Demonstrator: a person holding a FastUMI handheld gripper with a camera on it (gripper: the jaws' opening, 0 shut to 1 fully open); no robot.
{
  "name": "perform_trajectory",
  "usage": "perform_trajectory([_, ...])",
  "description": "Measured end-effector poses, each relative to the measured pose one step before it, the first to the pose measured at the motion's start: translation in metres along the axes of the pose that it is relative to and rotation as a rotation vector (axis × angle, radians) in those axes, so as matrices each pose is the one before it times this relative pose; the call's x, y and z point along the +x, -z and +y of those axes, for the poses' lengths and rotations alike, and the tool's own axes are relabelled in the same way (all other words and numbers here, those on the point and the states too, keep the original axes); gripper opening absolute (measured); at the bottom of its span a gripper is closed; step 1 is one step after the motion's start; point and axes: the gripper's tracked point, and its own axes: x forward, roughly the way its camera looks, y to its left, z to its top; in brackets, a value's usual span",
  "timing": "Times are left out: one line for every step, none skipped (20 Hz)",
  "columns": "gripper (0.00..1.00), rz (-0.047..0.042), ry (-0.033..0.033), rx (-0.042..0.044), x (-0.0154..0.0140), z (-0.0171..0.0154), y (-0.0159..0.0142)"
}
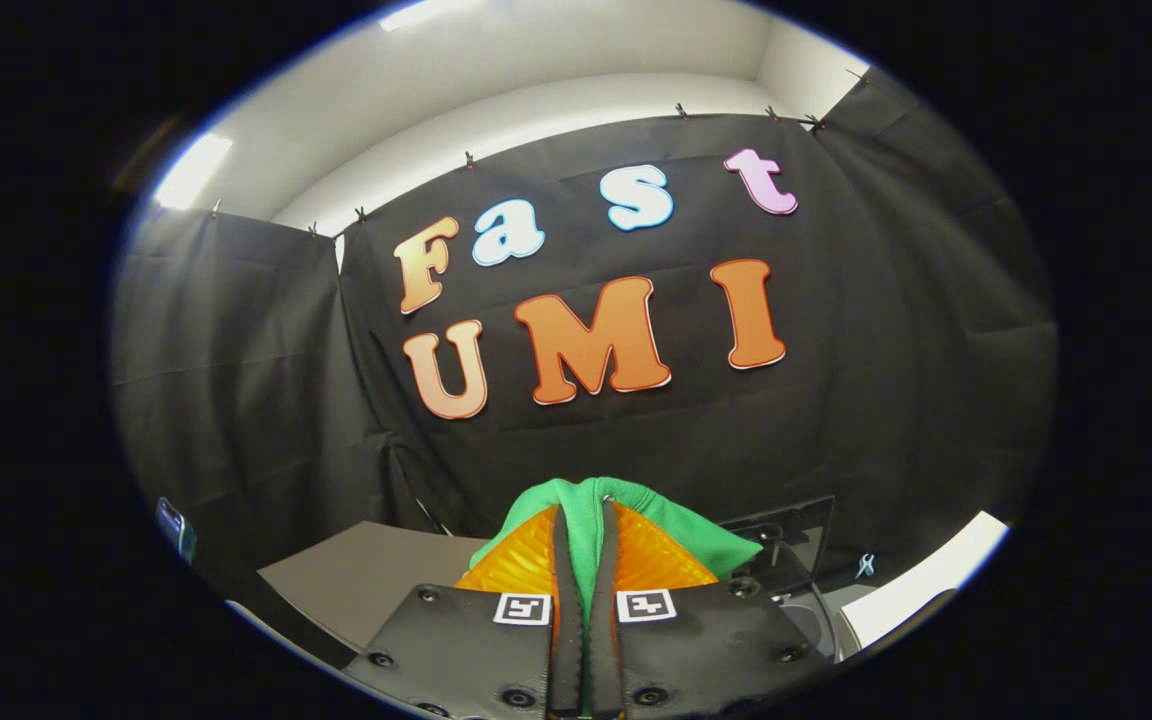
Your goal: Put the clothes into the washing machine and then close the washing machine lid.
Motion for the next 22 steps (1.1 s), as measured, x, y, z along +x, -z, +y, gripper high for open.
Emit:
perform_trajectory([0.1, 0.01285, 0.00153, 0.00079, 0.00008, -0.00916, 0.00495])
perform_trajectory([0.1, 0.01665, 0.0016, 0.00176, -0.00165, -0.00986, 0.00639])
perform_trajectory([0.1, 0.01521, 0.00193, 0.00093, -0.00009, -0.00939, 0.00771])
perform_trajectory([0.1, 0.01618, 0.00266, 0.00022, 0.00004, -0.00951, 0.00739])
perform_trajectory([0.1, 0.01827, 0.00412, 0.00003, 0.00233, -0.00812, 0.00857])
perform_trajectory([0.11, 0.02206, 0.00562, 0.00022, 0.00114, -0.00922, 0.00978])
perform_trajectory([0.11, 0.0227, 0.00495, -0.00061, 0.00181, -0.00716, 0.00999])
perform_trajectory([0.11, 0.02343, 0.00264, -0.0034, 0.00303, -0.00676, 0.00957])
perform_trajectory([0.11, 0.02106, 0.00272, -0.00394, 0.00322, -0.00518, 0.01079])
perform_trajectory([0.11, 0.02286, 0.00506, -0.0029, 0.00399, -0.00642, 0.01096])
perform_trajectory([0.11, 0.02763, 0.00843, 0.00132, 0.00696, -0.00528, 0.01074])
perform_trajectory([0.11, 0.03329, 0.00813, 0.00638, 0.00677, -0.0046, 0.01206])
perform_trajectory([0.11, 0.03043, 0.00558, 0.01086, 0.00593, -0.00314, 0.01397])
perform_trajectory([0.11, 0.02865, 0.00671, 0.01049, 0.00616, -0.00329, 0.01484])
perform_trajectory([0.11, 0.03049, 0.00878, 0.0108, 0.0094, -0.00189, 0.01365])
perform_trajectory([0.11, 0.02419, 0.00704, 0.00948, 0.01112, -0.00331, 0.01264])
perform_trajectory([0.11, 0.02435, 0.00927, 0.00636, 0.01182, -0.00238, 0.01041])
perform_trajectory([0.11, 0.0338, 0.01017, 0.00295, 0.01253, -0.003, 0.01322])
perform_trajectory([0.11, 0.03203, 0.00784, 0.00522, 0.01305, -0.00268, 0.01272])
perform_trajectory([0.11, 0.03397, 0.00989, 0.00411, 0.01161, -0.00369, 0.01318])
perform_trajectory([0.11, 0.02964, 0.00943, 0.00461, 0.00996, -0.00409, 0.01243])
perform_trajectory([0.11, 0.03331, 0.01095, 0.00516, 0.01134, -0.00498, 0.01235])
